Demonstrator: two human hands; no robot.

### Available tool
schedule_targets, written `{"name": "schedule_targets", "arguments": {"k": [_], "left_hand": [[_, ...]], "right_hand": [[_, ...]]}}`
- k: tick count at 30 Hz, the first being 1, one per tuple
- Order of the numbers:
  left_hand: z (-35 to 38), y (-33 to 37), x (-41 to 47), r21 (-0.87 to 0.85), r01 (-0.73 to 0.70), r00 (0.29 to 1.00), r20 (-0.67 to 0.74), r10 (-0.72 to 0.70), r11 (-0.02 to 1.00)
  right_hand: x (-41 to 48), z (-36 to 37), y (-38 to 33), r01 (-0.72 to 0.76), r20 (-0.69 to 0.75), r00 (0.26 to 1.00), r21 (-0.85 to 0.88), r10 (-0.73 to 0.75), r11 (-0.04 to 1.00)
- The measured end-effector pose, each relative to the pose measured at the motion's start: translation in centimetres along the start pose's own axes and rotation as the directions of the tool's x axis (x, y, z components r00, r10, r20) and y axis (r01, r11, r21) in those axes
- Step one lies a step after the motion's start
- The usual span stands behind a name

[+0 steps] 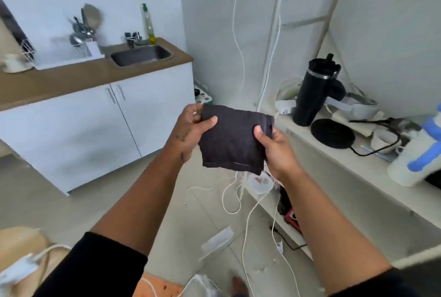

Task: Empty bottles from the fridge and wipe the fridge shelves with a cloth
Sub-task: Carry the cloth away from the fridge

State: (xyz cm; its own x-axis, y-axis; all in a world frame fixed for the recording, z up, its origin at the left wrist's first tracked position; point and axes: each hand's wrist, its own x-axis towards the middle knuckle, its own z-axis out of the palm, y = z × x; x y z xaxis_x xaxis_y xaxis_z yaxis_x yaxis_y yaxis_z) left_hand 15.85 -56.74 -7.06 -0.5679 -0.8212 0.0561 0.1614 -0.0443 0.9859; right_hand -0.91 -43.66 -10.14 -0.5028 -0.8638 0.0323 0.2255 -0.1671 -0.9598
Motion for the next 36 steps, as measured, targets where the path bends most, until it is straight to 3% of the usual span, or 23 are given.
{"name": "schedule_targets", "arguments": {"k": [5, 10, 16, 22, 30, 36], "left_hand": [[-4.7, -1.2, 6.9, -0.15, 0.102, 0.973, -0.189, -0.13, 0.983], [-9.5, -1.8, 12.4, -0.307, 0.102, 0.927, -0.316, -0.203, 0.946], [-18.2, -3.1, 19.9, -0.278, 0.063, 0.845, -0.496, -0.199, 0.958], [-26.5, -4.9, 31.8, -0.302, 0.082, 0.868, -0.446, -0.217, 0.95], [-37.5, -2.0, 50.1, -0.187, 0.161, 0.896, -0.383, -0.223, 0.969], [-41.6, -2.9, 59.0, -0.177, 0.19, 0.868, -0.429, -0.25, 0.966]], "right_hand": [[10.8, 4.0, -1.2, 0.004, 0.123, 0.992, -0.221, 0.024, 0.975], [20.0, 9.7, -0.9, -0.02, 0.24, 0.967, -0.251, 0.082, 0.968], [30.1, 17.0, 1.9, 0.006, 0.349, 0.93, -0.333, 0.118, 0.943], [41.6, 24.0, 4.2, 0.016, 0.361, 0.924, -0.372, 0.129, 0.928], [59.2, 34.4, 6.1, -0.075, 0.203, 0.966, -0.377, 0.162, 0.923], [69.4, 37.8, 8.7, -0.14, 0.175, 0.963, -0.327, 0.206, 0.935]]}}
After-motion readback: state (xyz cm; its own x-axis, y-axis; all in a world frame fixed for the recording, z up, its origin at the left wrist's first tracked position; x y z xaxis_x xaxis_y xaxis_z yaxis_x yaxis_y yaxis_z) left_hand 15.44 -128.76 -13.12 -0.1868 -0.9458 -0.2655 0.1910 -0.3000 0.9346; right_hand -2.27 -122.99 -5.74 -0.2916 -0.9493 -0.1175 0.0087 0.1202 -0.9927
